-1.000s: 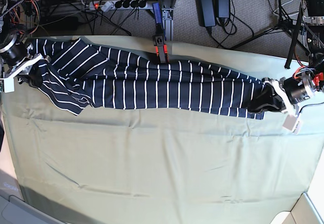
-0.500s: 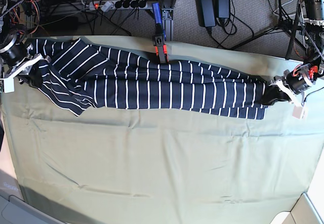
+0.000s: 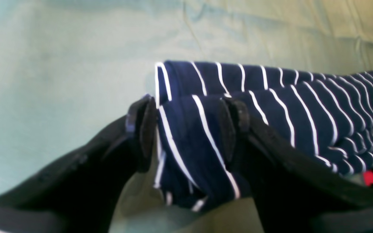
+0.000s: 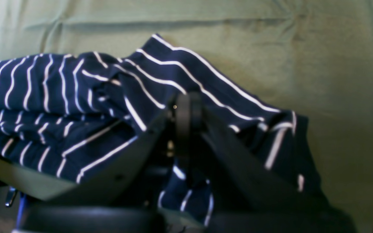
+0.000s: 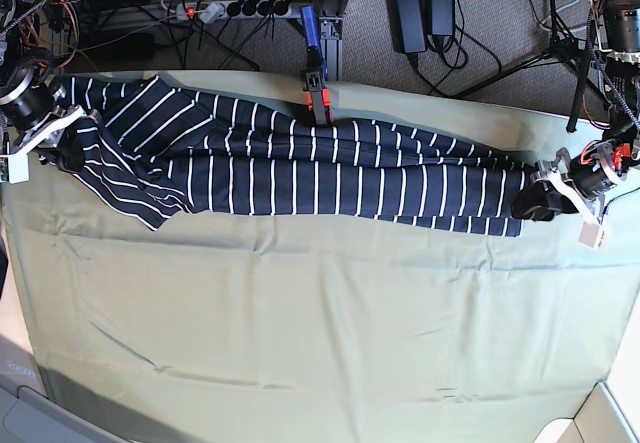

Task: Fold the T-shirt properly
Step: 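Regrip the hem end with the left gripper and pull it taut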

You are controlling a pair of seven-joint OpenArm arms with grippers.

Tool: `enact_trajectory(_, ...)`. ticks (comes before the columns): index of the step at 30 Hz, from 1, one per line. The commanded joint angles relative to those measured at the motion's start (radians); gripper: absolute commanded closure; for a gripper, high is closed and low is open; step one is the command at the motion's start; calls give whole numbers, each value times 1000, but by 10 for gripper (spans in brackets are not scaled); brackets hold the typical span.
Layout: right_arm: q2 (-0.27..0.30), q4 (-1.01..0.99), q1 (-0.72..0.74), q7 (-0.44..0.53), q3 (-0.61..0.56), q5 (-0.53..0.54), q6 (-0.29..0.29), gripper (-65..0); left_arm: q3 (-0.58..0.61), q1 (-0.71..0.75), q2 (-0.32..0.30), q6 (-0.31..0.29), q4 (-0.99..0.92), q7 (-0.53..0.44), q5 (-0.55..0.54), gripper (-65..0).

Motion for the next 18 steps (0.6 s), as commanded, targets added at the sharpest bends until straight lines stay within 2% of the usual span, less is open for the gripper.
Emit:
enact_trajectory(1, 16, 13, 3, 20, 10, 15, 31, 0, -8, -16, -19, -20, 12, -2, -22, -344)
enact_trajectory(13, 16, 13, 3, 20, 10, 15, 31, 0, -8, 0, -17, -20, 8, 8, -1, -349)
enact_trajectory(18, 16, 13, 3, 21, 10, 16, 31, 0, -8, 30, 13, -20, 8, 8, -2, -349)
